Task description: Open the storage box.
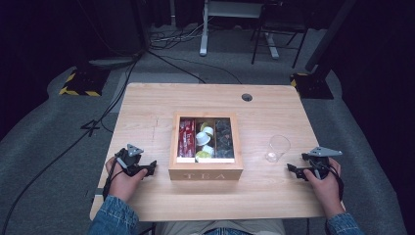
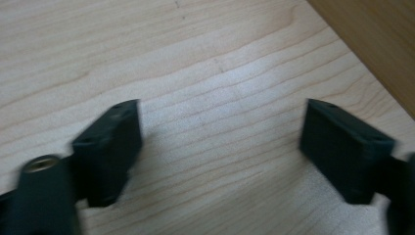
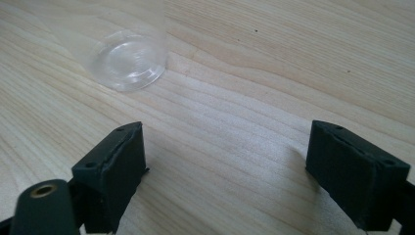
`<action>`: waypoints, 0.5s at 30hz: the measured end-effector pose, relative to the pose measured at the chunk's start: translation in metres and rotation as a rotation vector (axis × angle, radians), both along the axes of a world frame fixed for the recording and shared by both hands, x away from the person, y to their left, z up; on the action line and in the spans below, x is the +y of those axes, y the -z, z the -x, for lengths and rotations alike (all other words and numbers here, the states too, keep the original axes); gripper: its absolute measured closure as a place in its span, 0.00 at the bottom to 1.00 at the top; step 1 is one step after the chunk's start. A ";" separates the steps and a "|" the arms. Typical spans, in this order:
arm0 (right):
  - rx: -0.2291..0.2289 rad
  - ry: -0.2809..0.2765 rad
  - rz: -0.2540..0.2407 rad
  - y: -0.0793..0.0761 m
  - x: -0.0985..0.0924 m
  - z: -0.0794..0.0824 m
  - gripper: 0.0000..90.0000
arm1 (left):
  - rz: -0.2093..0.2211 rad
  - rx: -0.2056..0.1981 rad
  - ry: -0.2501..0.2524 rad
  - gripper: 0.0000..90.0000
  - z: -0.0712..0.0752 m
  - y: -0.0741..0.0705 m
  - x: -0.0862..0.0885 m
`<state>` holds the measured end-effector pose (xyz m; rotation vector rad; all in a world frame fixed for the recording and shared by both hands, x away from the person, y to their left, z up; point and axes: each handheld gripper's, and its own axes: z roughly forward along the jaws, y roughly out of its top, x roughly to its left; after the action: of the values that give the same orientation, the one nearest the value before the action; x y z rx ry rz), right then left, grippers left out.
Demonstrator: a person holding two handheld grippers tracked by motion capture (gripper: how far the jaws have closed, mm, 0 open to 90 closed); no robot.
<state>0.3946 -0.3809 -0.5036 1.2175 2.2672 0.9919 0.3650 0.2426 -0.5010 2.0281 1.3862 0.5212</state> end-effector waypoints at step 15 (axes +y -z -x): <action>0.000 0.000 0.000 0.000 0.000 0.000 0.16 | 0.021 -0.031 0.045 0.26 0.009 -0.044 0.001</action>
<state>0.3946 -0.3809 -0.5036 1.2173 2.2669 0.9920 0.3556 0.2433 -0.4570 2.0212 1.3188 0.5145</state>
